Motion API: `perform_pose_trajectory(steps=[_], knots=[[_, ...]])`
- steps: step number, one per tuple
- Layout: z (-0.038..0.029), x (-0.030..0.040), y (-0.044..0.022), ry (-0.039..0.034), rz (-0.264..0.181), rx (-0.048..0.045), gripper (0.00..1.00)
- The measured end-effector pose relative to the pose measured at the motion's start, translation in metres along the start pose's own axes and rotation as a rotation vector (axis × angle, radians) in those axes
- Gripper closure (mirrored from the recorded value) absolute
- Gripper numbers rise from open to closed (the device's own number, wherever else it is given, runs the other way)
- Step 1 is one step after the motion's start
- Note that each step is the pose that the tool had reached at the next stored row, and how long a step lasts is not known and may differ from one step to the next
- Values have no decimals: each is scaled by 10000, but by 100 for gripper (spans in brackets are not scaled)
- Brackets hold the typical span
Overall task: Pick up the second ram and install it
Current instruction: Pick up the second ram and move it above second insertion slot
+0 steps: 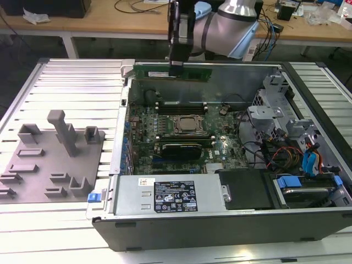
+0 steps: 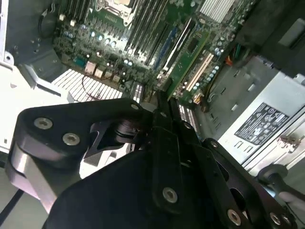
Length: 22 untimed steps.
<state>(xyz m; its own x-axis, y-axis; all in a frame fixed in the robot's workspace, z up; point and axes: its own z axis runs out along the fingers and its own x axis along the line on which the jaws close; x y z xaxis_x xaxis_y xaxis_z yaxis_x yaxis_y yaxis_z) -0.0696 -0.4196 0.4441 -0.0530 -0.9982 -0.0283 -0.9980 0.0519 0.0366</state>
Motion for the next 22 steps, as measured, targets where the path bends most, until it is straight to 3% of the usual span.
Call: perform_pose_trajectory(steps=[4,10,13,16,19,22], knots=[[-8,-12,-232,1,-1,-17,87],[-12,-28,-469,1,1,-41,87],[11,-36,-522,1,3,-53,87],[67,-47,-577,-47,36,-74,87],[165,-62,-580,-51,40,-77,87],[223,-74,-583,-53,38,-80,87]])
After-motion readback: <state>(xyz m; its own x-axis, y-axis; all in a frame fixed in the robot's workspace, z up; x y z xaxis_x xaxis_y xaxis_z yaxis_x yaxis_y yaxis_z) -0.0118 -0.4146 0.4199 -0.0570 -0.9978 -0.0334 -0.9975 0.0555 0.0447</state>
